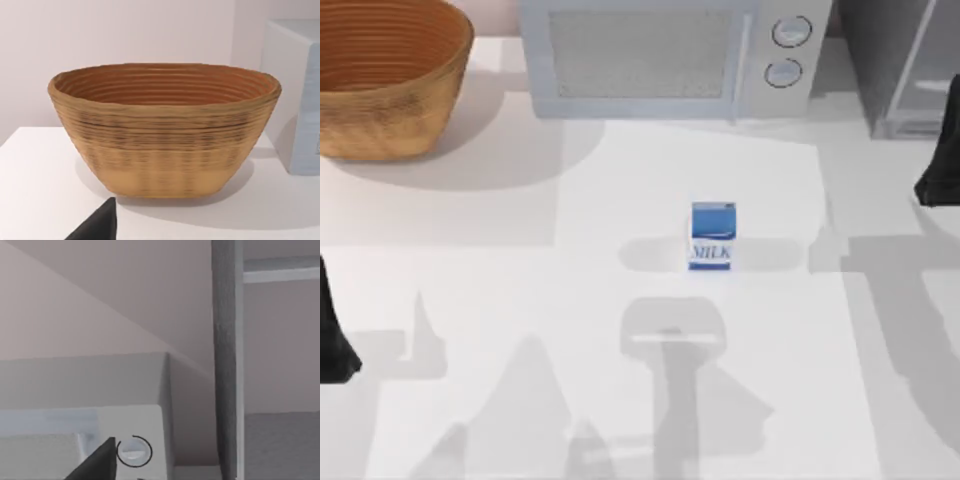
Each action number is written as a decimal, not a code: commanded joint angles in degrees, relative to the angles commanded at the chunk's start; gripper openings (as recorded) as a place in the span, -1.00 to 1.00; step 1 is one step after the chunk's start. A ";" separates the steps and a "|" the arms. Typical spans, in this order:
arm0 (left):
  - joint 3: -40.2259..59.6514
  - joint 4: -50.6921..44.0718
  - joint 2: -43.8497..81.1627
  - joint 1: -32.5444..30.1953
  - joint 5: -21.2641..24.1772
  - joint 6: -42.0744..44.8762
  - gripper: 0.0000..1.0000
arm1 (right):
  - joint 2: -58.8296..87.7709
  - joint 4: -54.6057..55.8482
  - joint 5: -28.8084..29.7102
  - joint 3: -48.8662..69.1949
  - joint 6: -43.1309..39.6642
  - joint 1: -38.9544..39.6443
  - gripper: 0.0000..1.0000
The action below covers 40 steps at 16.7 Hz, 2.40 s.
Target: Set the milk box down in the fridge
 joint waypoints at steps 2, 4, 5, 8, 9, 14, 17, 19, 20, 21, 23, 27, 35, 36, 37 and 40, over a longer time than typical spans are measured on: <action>0.00 0.00 0.00 0.00 0.00 0.00 1.00 | 12.53 8.36 4.80 4.07 0.06 4.50 1.00; 0.00 0.00 0.00 0.00 0.00 0.00 1.00 | 25.40 16.62 9.53 8.10 0.09 8.80 1.00; 0.00 0.00 0.00 0.00 0.00 0.00 1.00 | 31.79 20.66 11.84 10.08 0.07 10.86 1.00; 0.00 0.00 0.00 0.00 0.00 0.00 1.00 | 50.07 32.15 18.29 15.75 -0.15 16.42 1.00; 0.00 0.00 0.00 0.00 0.00 0.00 1.00 | 55.76 35.67 20.23 17.51 -0.29 18.03 1.00; 0.00 0.00 0.00 0.00 0.00 0.00 1.00 | 79.25 49.67 27.81 24.56 -1.24 24.04 1.00; 0.00 0.00 0.00 0.00 0.00 0.00 1.00 | 87.62 54.48 30.42 26.96 -1.74 25.99 1.00; 0.00 0.00 0.00 0.00 0.00 0.00 1.00 | 90.00 55.79 31.16 27.60 -1.89 26.52 1.00; 0.00 0.00 0.00 0.00 0.00 0.00 1.00 | 90.34 55.97 31.26 27.69 -1.91 26.59 1.00; 0.00 0.00 0.00 0.00 0.00 0.00 1.00 | 90.34 55.97 31.26 27.69 -1.91 26.59 1.00; 0.00 0.00 0.00 0.00 0.00 0.00 1.00 | 90.34 55.97 31.26 27.69 -1.91 26.59 1.00; 0.00 0.00 0.00 0.00 0.00 0.00 1.00 | 90.54 54.42 29.71 29.44 -1.91 25.02 1.00; 0.00 0.00 0.00 0.00 0.00 0.00 1.00 | 91.76 49.45 25.11 35.78 -2.04 20.42 1.00; 0.00 0.00 0.00 0.00 0.00 0.00 1.00 | 91.76 49.45 25.11 35.78 -2.04 20.42 1.00; 0.00 0.00 0.00 0.00 0.00 0.00 1.00 | 91.76 49.45 25.11 35.78 -2.04 20.42 0.85; 0.00 0.00 0.00 0.00 0.00 0.00 1.00 | 91.76 49.45 25.11 35.78 -2.04 20.42 0.40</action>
